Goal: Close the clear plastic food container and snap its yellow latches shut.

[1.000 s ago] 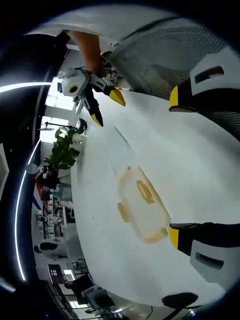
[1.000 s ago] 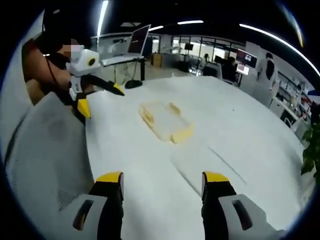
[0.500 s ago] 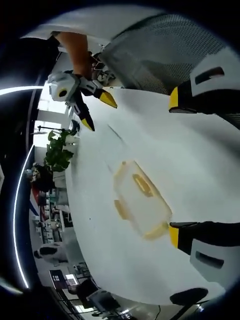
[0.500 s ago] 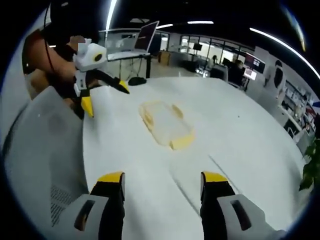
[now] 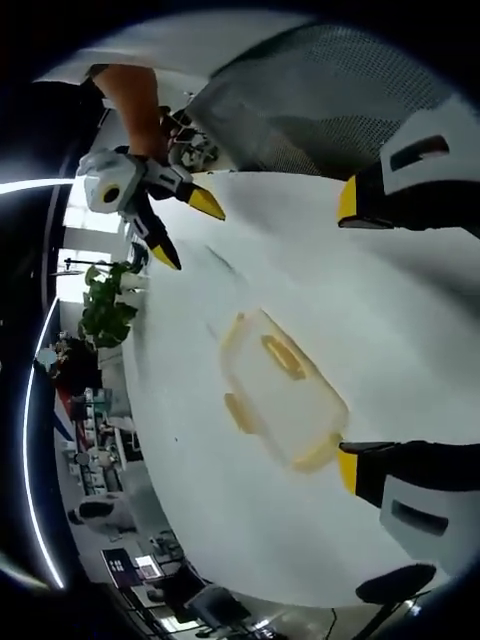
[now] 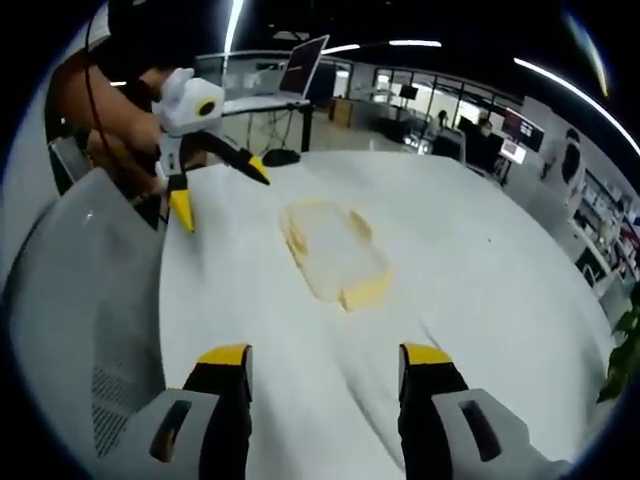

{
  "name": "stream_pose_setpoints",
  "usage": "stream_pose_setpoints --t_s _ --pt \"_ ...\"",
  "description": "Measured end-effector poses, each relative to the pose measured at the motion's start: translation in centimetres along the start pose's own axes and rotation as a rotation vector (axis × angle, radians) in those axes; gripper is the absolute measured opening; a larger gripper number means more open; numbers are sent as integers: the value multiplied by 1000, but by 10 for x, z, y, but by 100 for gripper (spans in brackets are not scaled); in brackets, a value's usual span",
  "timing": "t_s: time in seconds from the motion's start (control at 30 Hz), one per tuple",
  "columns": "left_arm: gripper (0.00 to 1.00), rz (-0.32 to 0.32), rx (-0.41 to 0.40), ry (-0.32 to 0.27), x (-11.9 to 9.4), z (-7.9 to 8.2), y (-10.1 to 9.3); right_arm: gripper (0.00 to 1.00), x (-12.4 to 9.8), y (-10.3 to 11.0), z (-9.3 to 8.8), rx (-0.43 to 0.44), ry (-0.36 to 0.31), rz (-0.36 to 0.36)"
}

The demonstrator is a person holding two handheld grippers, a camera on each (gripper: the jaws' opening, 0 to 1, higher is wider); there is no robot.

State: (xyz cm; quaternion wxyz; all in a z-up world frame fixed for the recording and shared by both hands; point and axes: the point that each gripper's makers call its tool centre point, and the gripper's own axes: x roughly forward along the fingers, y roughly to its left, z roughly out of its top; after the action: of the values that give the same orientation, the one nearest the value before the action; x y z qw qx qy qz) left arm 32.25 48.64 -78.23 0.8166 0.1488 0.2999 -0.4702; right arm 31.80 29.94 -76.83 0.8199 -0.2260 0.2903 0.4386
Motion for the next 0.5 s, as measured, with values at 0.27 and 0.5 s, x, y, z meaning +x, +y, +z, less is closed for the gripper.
stream_pose_setpoints --t_s 0.27,0.5 --pt "86 1 25 13 4 1 6 56 7 -4 3 -28 8 19" --pt "85 -5 45 33 9 0 11 56 16 -7 5 -39 14 30"
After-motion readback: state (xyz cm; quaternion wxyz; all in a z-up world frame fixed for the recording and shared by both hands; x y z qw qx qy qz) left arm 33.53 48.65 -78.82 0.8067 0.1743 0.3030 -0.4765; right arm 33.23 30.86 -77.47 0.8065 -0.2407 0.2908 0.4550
